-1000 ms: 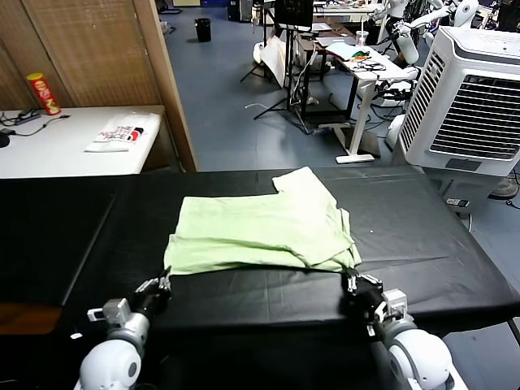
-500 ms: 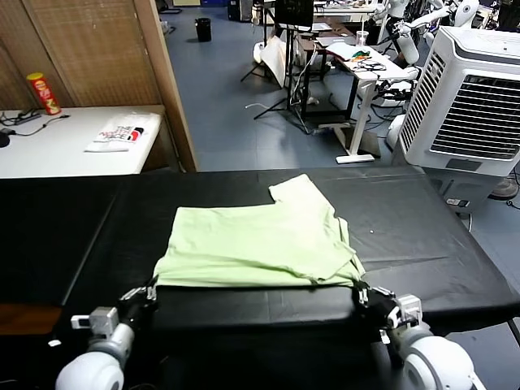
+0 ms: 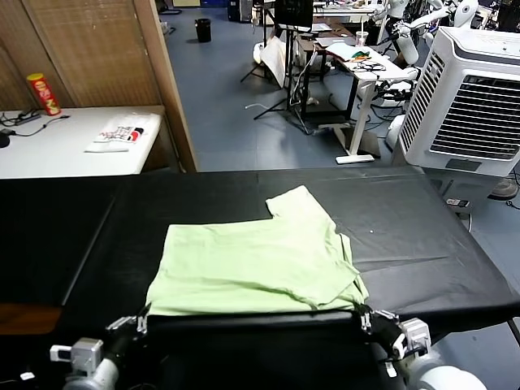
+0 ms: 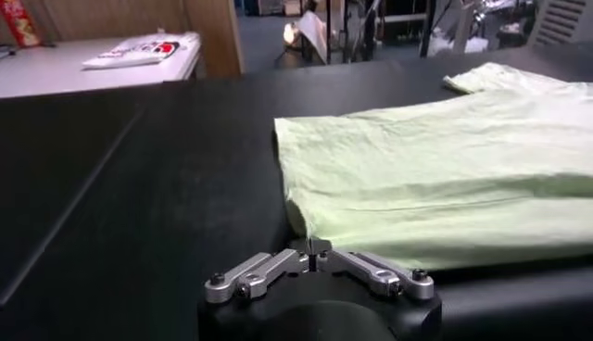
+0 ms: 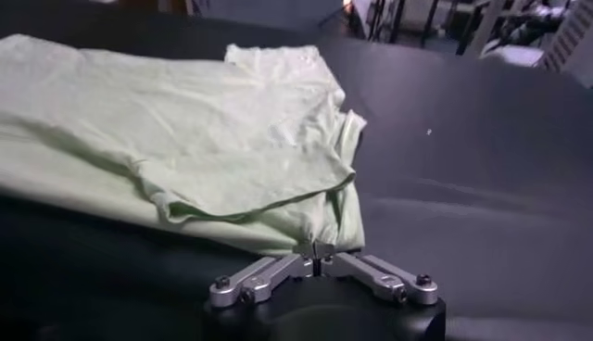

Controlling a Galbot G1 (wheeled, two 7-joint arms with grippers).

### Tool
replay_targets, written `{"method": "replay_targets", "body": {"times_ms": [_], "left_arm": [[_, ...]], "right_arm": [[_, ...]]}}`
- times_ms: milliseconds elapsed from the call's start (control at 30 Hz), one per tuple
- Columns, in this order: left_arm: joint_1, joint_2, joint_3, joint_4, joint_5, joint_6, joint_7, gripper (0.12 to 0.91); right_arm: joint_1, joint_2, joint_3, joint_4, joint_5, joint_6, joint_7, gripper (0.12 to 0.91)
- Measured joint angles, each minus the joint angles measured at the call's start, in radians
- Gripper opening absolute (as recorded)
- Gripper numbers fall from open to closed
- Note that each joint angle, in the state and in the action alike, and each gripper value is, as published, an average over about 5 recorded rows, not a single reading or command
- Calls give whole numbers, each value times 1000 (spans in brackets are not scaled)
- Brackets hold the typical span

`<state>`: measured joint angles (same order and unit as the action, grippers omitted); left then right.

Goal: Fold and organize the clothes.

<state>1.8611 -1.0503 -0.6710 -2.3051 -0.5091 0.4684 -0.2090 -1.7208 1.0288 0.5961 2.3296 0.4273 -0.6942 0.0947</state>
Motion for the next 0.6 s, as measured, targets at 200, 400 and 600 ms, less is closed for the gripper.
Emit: {"method": "replay_targets", "body": {"times_ms": [200, 400, 600], "left_arm": [[-2, -6, -22, -54, -37, 98, -43, 605], [-70, 6, -44, -88, -141, 135, -51, 789], [-346, 33, 12, 29, -309, 153, -86, 798]], "right_arm": [[-10, -17, 48, 64, 73, -6, -1, 669], [136, -63, 57, 18, 157, 47, 22, 795], [464, -120, -69, -185, 210, 77, 59, 798]]}}
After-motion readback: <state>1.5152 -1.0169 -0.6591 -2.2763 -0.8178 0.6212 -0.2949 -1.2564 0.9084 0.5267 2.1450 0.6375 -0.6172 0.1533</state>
